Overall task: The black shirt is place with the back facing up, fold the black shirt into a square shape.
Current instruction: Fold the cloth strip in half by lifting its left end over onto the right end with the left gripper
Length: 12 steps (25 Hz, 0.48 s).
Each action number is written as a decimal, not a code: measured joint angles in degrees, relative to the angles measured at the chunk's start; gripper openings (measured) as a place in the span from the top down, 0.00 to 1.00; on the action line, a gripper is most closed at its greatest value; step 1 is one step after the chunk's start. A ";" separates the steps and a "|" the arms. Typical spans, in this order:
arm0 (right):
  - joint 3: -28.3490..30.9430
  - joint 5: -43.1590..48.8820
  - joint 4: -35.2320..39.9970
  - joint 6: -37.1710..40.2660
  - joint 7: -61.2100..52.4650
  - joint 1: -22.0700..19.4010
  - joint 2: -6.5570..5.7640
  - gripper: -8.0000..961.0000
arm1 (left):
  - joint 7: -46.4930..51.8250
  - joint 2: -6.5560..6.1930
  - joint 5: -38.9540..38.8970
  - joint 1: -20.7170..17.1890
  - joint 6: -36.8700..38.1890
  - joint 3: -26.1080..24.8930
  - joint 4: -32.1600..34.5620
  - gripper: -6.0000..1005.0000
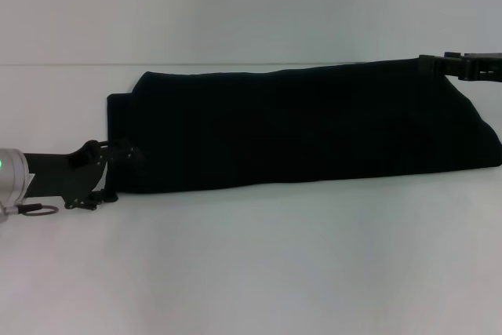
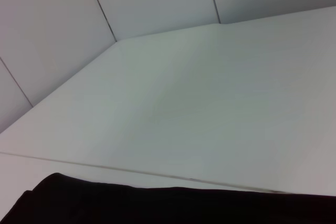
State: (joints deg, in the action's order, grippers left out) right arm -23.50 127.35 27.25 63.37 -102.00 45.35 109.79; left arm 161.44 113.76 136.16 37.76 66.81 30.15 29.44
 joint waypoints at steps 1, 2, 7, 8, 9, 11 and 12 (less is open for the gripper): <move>0.01 0.00 0.00 0.00 -0.02 0.00 0.02 0.31 | -0.10 -0.01 -0.01 0.07 -0.08 0.00 0.01 0.06; 0.01 0.00 0.00 0.00 -0.04 0.00 0.05 0.31 | -0.22 -0.01 -0.03 0.17 -0.13 0.00 0.02 0.06; -0.02 0.00 0.00 0.09 -0.05 -0.06 0.07 0.31 | -0.92 -0.02 -0.08 0.56 -0.19 0.11 0.03 0.06; -0.02 0.00 0.00 0.09 -0.05 -0.06 0.07 0.31 | -1.16 0.00 -0.09 0.57 -0.20 0.14 0.03 0.06; -0.06 0.00 0.00 0.09 -0.05 -0.07 0.07 0.31 | -1.39 0.02 -0.10 0.57 -0.20 0.16 0.03 0.06; -0.11 0.00 0.00 0.09 -0.04 -0.08 0.07 0.32 | -1.70 0.03 -0.11 0.57 -0.20 0.28 0.02 0.06; -0.12 0.00 0.00 0.09 -0.04 -0.08 0.07 0.32 | -1.85 0.04 -0.11 0.57 -0.20 0.40 0.01 0.06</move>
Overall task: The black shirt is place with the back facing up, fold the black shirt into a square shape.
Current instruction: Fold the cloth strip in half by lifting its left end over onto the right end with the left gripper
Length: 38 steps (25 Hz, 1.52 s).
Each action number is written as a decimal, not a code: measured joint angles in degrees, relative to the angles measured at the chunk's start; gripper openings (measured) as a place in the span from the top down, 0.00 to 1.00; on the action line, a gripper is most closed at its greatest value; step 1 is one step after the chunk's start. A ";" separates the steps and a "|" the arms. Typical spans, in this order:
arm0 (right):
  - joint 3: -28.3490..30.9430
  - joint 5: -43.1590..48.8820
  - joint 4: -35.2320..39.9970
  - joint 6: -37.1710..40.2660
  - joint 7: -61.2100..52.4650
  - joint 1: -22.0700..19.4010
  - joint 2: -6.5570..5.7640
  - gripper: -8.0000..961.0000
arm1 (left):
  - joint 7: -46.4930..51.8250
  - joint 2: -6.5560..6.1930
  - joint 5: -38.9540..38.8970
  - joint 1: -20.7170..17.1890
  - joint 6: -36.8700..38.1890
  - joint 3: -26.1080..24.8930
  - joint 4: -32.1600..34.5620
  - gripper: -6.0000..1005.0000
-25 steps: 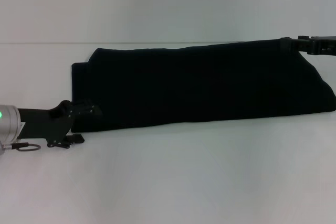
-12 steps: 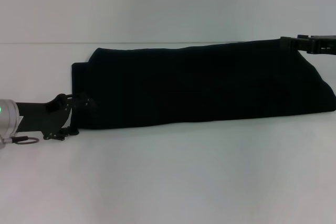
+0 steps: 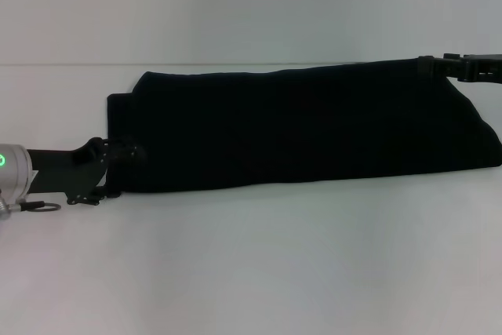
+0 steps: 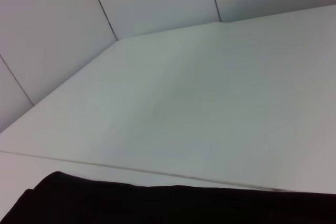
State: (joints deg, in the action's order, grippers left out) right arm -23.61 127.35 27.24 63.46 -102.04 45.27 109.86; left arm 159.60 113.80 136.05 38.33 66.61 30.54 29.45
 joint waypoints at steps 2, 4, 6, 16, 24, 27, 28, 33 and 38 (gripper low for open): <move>-0.01 0.00 0.00 0.00 0.00 -0.01 0.00 0.32 | -0.31 0.01 0.10 0.00 0.00 0.14 -0.01 0.07; -0.02 0.00 0.00 0.00 0.00 0.00 0.00 0.32 | -1.07 0.01 0.23 -0.02 0.00 0.26 -0.01 0.09; -0.03 0.00 0.00 0.00 0.00 0.05 0.00 0.32 | -2.69 0.01 0.15 -0.16 0.00 0.17 -0.01 0.13; -0.03 0.00 0.00 -0.01 0.00 0.20 0.00 0.32 | -4.07 0.12 0.41 -0.54 -2.03 0.13 -0.01 0.50; -0.03 0.00 0.00 -0.01 0.00 0.33 0.00 0.32 | -4.51 0.32 0.45 -0.51 -3.66 0.32 -0.07 0.74; -0.03 0.00 0.00 -0.06 0.00 0.35 0.00 0.32 | -5.07 0.37 0.44 -0.67 -3.73 0.32 -0.08 0.87; -0.03 0.00 0.00 -0.08 0.00 0.35 0.00 0.32 | -5.51 0.38 0.38 -0.89 -3.70 0.30 -0.09 0.91; -0.03 0.00 0.00 -0.11 0.00 0.35 0.24 0.32 | -8.36 0.48 0.06 -1.72 -2.69 -0.04 0.04 0.96; 0.09 0.00 0.00 -0.97 0.00 0.48 0.77 0.32 | -14.97 0.57 -0.76 -3.39 1.03 -3.75 1.22 0.96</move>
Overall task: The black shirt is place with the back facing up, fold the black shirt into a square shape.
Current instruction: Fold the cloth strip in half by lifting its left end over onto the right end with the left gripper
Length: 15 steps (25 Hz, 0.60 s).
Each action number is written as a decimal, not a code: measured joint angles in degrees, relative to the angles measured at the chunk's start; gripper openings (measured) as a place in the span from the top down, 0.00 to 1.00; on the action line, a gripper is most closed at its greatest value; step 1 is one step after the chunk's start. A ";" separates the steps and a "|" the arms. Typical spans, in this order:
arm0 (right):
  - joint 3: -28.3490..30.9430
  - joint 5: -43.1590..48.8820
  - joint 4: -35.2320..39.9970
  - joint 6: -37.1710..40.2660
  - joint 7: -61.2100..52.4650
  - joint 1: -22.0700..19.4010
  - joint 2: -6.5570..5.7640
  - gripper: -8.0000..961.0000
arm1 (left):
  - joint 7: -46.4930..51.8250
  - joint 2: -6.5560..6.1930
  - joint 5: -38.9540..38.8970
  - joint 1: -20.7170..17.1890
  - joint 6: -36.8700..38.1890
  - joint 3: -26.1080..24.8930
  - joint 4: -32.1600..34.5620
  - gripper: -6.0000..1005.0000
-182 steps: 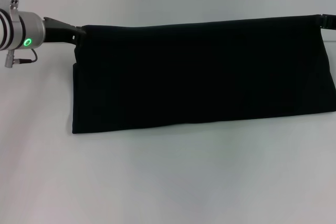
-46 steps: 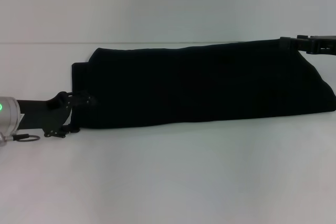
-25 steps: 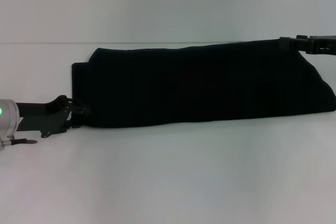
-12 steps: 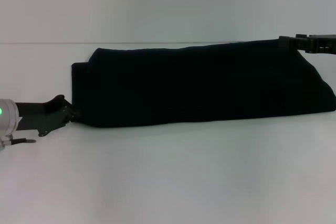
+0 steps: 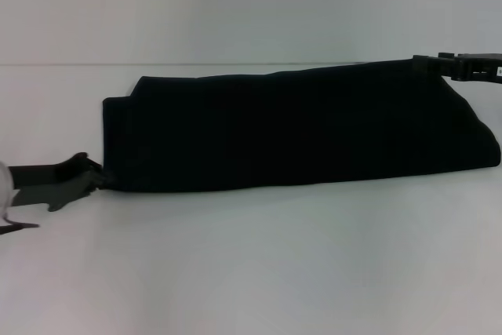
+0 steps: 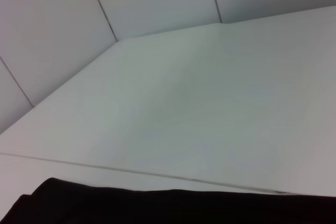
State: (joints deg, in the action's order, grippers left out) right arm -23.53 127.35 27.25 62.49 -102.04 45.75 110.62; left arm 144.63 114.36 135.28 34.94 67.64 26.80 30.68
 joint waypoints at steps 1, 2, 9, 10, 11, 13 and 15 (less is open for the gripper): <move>0.15 0.00 0.00 -0.26 0.00 0.01 0.14 0.32 | -1.25 0.00 -0.09 -0.55 0.71 -1.53 0.39 0.96; 0.26 -0.08 0.00 -0.28 -0.02 0.02 0.27 0.32 | -2.43 0.00 -0.11 -1.21 1.59 -3.12 0.92 0.96; 0.32 -1.68 0.00 -1.93 -2.68 0.12 0.53 0.32 | -7.10 -1.09 -0.05 -7.86 6.59 -11.58 7.89 0.95; 0.30 -2.16 0.00 -2.55 -2.96 0.12 0.54 0.32 | -7.13 -1.28 0.06 -8.88 7.22 -12.33 9.22 0.95; 0.26 -2.79 -0.03 -2.98 -3.17 0.12 0.56 0.32 | -7.15 -1.50 0.15 -9.87 7.84 -13.05 10.48 0.95; 0.28 -3.73 -0.18 -3.52 -3.24 0.02 0.61 0.32 | -7.19 -1.85 0.41 -11.40 9.01 -14.37 12.64 0.95; 0.36 -4.46 -0.34 -4.26 -3.25 -0.13 0.66 0.32 | -7.22 -2.30 0.59 -12.87 10.28 -15.91 14.70 0.95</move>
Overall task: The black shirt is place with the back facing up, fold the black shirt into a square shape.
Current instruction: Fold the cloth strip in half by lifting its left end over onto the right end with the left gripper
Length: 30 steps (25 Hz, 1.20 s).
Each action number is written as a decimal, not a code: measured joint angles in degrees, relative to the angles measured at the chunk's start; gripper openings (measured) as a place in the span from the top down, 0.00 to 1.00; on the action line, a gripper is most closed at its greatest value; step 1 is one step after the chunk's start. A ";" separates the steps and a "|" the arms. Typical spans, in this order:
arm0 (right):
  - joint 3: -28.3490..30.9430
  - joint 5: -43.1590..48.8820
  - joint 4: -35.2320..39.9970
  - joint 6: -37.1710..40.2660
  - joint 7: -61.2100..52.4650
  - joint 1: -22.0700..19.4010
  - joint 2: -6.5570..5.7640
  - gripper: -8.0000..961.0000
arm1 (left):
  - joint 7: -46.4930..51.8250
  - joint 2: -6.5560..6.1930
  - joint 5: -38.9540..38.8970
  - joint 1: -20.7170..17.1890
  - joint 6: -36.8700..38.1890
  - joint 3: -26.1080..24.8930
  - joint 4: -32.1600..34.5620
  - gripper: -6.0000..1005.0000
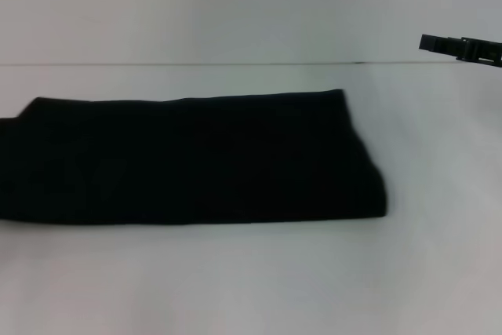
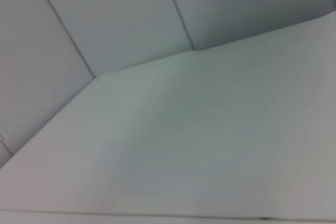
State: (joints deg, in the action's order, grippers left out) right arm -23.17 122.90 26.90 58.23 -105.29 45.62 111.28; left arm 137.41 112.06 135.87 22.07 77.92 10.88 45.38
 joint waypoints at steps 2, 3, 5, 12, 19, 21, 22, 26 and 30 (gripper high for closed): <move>-0.06 -0.76 -0.08 -0.78 0.00 -0.17 0.11 0.32 | -0.02 -0.42 0.01 -0.84 1.18 -1.24 1.27 0.94; -0.13 -1.03 -0.09 -1.06 0.00 -0.27 0.16 0.32 | -0.03 -0.62 -0.04 -0.87 1.77 -1.63 1.72 0.94; -0.24 -1.34 0.03 -1.17 0.00 -0.56 0.29 0.32 | -0.10 -1.17 -0.73 0.02 3.67 -2.03 2.24 0.94; 1.87 -2.22 1.02 -0.93 -0.01 -4.91 -0.42 0.32 | -2.49 -2.86 -6.76 13.30 14.12 1.44 -3.33 0.93; 2.49 -6.94 5.35 3.55 -0.01 -12.36 -1.97 0.32 | -4.38 3.51 -7.91 29.94 9.18 13.31 -12.23 0.92; 2.51 -7.90 5.58 4.97 0.03 -13.83 -2.92 0.32 | -4.18 7.20 -7.89 31.64 3.77 17.04 -12.61 0.92; 2.52 -8.14 5.59 5.40 0.12 -14.37 -3.21 0.32 | -4.32 8.90 -8.16 31.89 0.79 18.21 -13.04 0.92; 2.08 -8.14 5.66 6.12 0.52 -15.03 -3.59 0.32 | -12.04 12.21 -14.80 31.94 -11.93 19.40 -24.60 0.92; 1.39 -6.22 5.67 7.22 0.21 -14.67 -3.86 0.32 | -28.31 12.49 -25.43 30.58 -13.25 17.04 -38.64 0.91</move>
State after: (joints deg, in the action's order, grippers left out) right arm -21.78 116.67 32.58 65.45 -105.08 30.95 107.43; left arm 109.10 124.55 110.44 52.64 64.66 27.92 6.74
